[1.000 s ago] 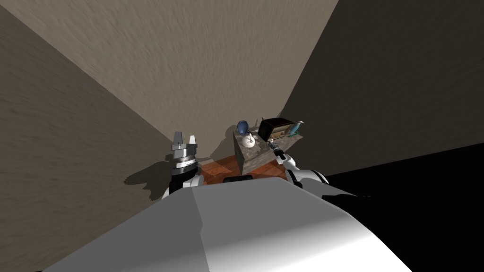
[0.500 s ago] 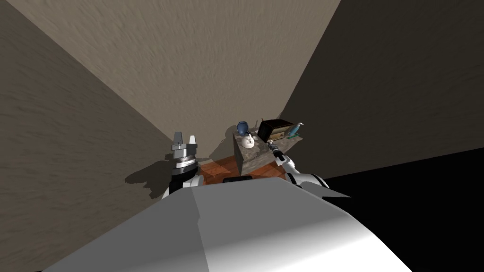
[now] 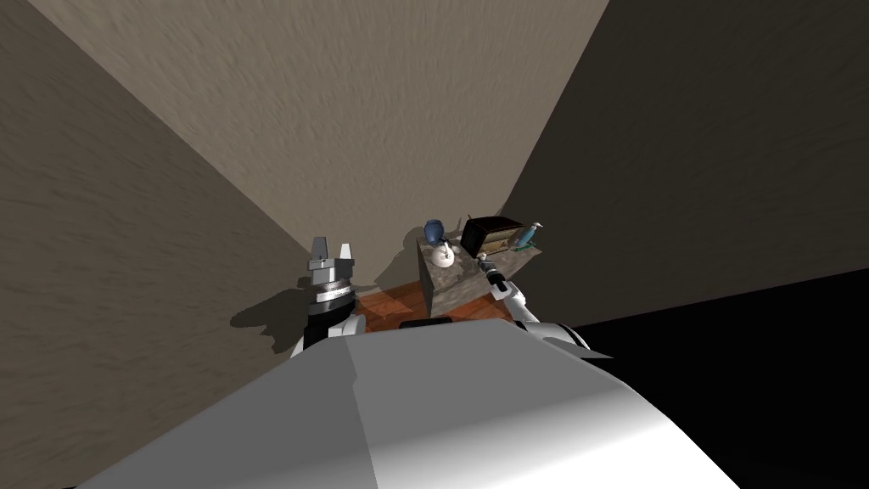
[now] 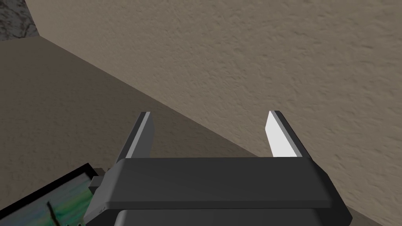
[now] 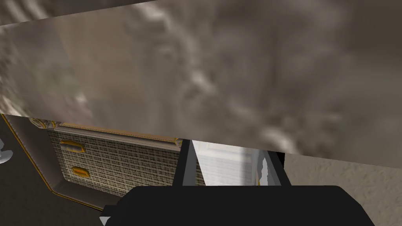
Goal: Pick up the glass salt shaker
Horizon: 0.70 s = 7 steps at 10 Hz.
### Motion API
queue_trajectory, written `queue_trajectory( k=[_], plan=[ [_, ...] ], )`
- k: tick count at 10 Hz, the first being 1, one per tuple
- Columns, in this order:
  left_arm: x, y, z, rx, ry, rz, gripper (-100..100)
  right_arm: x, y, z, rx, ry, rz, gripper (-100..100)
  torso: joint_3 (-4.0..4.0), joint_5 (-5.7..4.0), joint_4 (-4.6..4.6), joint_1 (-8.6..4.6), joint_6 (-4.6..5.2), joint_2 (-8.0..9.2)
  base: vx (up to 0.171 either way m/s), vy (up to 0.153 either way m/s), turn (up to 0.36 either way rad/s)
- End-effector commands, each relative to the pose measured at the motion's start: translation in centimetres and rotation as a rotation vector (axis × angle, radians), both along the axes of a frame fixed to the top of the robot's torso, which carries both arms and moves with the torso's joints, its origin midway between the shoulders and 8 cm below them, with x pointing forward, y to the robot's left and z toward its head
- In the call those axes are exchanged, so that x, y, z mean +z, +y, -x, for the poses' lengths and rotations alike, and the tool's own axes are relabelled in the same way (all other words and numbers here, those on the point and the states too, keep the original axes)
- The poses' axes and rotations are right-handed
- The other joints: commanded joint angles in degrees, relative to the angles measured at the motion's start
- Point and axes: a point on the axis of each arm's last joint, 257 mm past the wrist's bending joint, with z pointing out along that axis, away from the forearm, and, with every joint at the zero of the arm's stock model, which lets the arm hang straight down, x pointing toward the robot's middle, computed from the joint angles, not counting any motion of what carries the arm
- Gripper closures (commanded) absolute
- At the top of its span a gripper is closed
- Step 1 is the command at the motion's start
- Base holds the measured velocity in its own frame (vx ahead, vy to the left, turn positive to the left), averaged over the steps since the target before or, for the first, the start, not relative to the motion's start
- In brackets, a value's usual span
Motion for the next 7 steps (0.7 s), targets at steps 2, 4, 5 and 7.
queue_trajectory(
  k=[2,4,5,7],
  plan=[
    [0.0,0.0,0.0,0.000,0.000,0.000,0,0.1,1.3,0.3,0.003,-0.007,-0.001,100,-0.04,-0.06,-0.05,-0.11,0.00,-0.03,0.007,-0.039,0.051],
    [0.0,0.0,0.0,0.000,0.000,0.000,0,-0.2,2.4,1.1,-0.005,-0.002,-0.003,100,-0.07,-0.13,-0.10,-0.30,0.01,-0.05,-0.002,-0.072,0.057],
    [0.0,0.0,0.0,0.000,0.000,0.000,0,-2.6,2.7,2.8,-0.032,0.047,-0.014,100,-0.08,-0.14,-0.11,-0.31,0.04,-0.05,-0.002,-0.085,0.067],
    [0.0,0.0,0.0,0.000,0.000,0.000,0,-1.6,3.5,3.3,-0.045,0.030,-0.008,100,-0.12,-0.23,-0.21,-0.37,0.11,-0.02,-0.005,-0.072,0.047]
  ],
)
